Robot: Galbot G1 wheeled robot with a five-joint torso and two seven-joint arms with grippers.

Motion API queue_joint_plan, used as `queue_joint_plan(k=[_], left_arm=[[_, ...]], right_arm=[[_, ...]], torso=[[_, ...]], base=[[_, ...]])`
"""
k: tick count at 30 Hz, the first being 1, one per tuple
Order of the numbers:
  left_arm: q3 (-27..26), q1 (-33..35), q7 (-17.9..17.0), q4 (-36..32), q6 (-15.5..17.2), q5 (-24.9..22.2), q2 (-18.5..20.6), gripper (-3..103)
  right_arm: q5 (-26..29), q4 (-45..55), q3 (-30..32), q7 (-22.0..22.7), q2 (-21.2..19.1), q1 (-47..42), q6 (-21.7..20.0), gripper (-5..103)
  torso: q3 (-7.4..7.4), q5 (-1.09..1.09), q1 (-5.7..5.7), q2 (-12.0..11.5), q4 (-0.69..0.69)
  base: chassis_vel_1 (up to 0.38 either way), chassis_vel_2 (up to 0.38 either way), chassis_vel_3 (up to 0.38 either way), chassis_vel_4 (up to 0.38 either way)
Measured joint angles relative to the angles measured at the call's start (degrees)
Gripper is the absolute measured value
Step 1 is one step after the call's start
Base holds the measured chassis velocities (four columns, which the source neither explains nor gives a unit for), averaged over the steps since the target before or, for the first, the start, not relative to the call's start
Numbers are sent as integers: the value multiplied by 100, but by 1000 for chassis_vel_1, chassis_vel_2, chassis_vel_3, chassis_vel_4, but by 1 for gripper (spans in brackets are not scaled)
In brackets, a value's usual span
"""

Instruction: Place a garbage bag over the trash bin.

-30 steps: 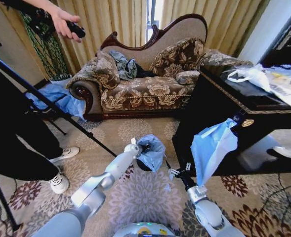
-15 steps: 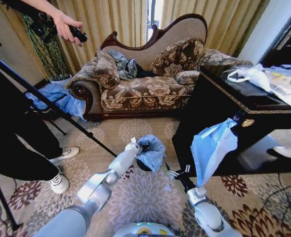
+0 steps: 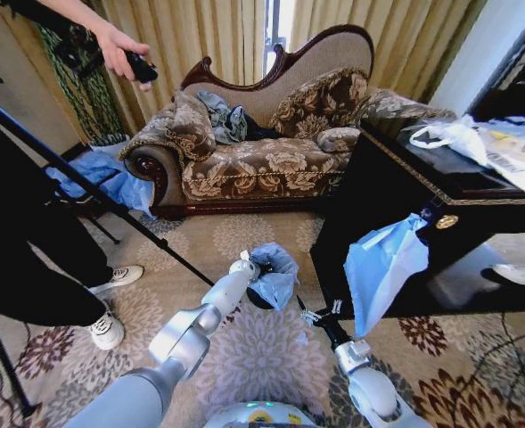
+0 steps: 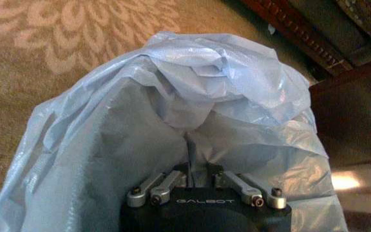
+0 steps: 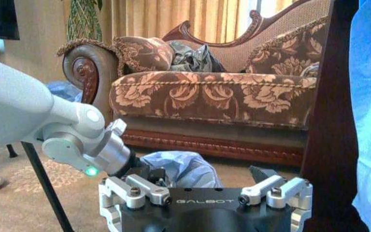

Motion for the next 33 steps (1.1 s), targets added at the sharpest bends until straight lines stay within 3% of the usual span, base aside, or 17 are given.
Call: queue_joint_plan(k=[1,3,6,7,11,13,18,21,22,30,33], left_arm=[[-5,0,0,7,-6,23,2,26],[-14,0,0,15,-16,49,3,26],[-47,7,2,20,-37,150,11,42],[-47,7,2,20,-37,150,11,42],[-87,17,28,12,-29,216,22,64],[-91,17,33,9,-29,217,23,64],[-98,19,75,-26,-34,212,23,86],[-100,22,88,-31,-34,206,14,91],[-101,34,105,-35,-35,198,10,98],[-121,90,166,-101,-82,160,23,100],[-118,185,90,-559,-17,-111,218,100]], right_arm=[[-1,0,0,0,7,-3,2,100],[-2,0,0,-1,13,-6,4,100],[-3,3,1,-2,22,-28,9,100],[-3,3,1,-2,22,-28,9,100],[-7,22,18,-4,30,-62,23,100],[-7,24,19,-4,32,-66,24,100],[-20,40,31,-15,53,-121,47,100],[-24,43,34,-18,58,-135,58,100],[-26,45,41,-20,58,-145,68,100],[-25,46,81,-25,53,-161,100,100],[14,46,88,-20,32,-106,111,100]], torso=[[0,0,0,0,0],[0,0,0,0,0],[0,0,0,0,0],[0,0,0,0,0],[0,0,0,0,0],[0,0,0,0,0],[0,0,0,0,0],[0,0,0,0,0],[0,0,0,0,0],[0,0,0,0,0],[0,0,0,0,-1]], base=[[0,0,0,0],[0,0,0,0],[0,0,0,0],[0,0,0,0],[0,0,0,0],[0,0,0,0],[0,0,0,0],[0,0,0,0],[0,0,0,0],[0,0,0,0],[0,0,0,0]])
